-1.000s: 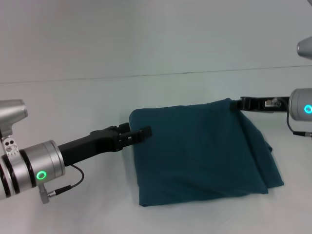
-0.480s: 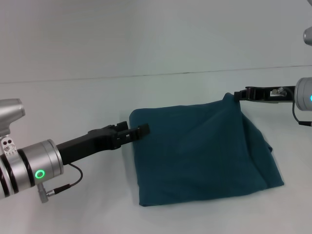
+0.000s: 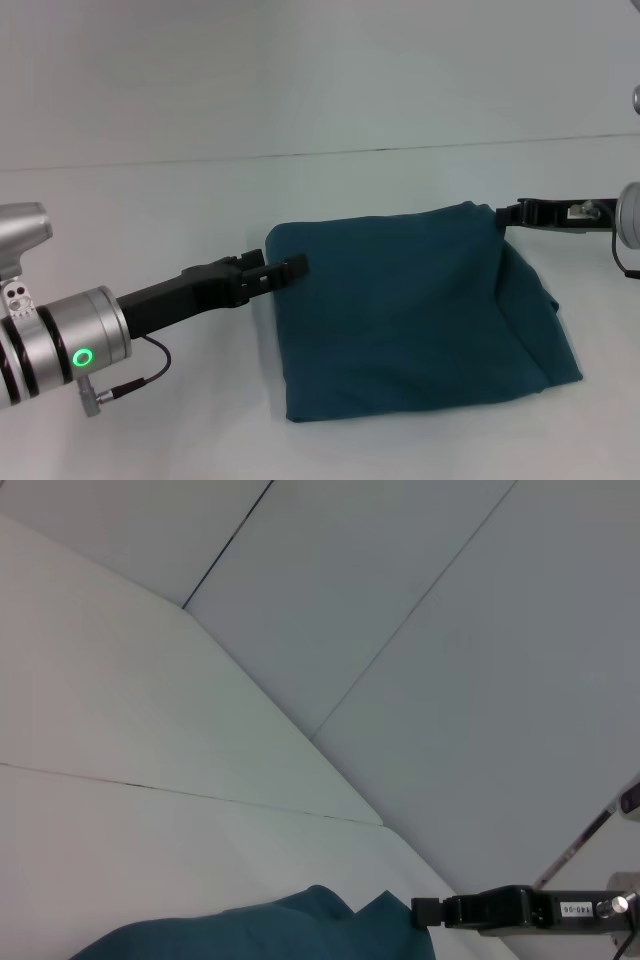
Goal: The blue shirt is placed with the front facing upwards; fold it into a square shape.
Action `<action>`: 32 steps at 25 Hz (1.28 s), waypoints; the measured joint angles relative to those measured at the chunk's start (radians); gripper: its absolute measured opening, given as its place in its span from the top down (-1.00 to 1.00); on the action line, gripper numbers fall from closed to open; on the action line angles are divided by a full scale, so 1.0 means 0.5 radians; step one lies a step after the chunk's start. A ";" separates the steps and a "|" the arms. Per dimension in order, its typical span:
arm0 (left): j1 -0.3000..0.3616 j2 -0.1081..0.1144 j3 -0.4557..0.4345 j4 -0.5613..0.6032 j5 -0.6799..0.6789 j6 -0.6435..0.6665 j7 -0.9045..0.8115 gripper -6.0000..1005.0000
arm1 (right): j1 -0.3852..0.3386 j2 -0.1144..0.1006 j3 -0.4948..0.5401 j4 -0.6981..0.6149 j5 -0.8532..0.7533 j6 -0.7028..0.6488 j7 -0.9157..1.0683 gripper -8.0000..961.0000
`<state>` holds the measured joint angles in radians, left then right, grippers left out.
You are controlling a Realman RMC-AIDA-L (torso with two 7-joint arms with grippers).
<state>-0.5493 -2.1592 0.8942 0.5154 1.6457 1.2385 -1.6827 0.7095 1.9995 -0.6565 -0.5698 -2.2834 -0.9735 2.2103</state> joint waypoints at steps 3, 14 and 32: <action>-0.002 -0.001 0.000 0.000 0.000 -0.004 0.000 -0.90 | -0.015 0.009 0.000 0.001 -0.002 0.029 -0.002 0.69; -0.039 -0.001 0.000 0.000 0.000 -0.013 0.000 -0.89 | -0.028 0.000 0.011 -0.012 0.016 0.097 -0.018 0.33; -0.052 -0.001 0.009 0.000 0.004 -0.039 -0.003 -0.89 | 0.120 0.071 -0.099 -0.016 0.010 -0.007 -0.214 -0.27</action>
<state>-0.5753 -2.1598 0.8986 0.5154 1.6478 1.2191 -1.6842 0.7697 2.0349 -0.7058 -0.5778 -2.2782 -0.9772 2.1032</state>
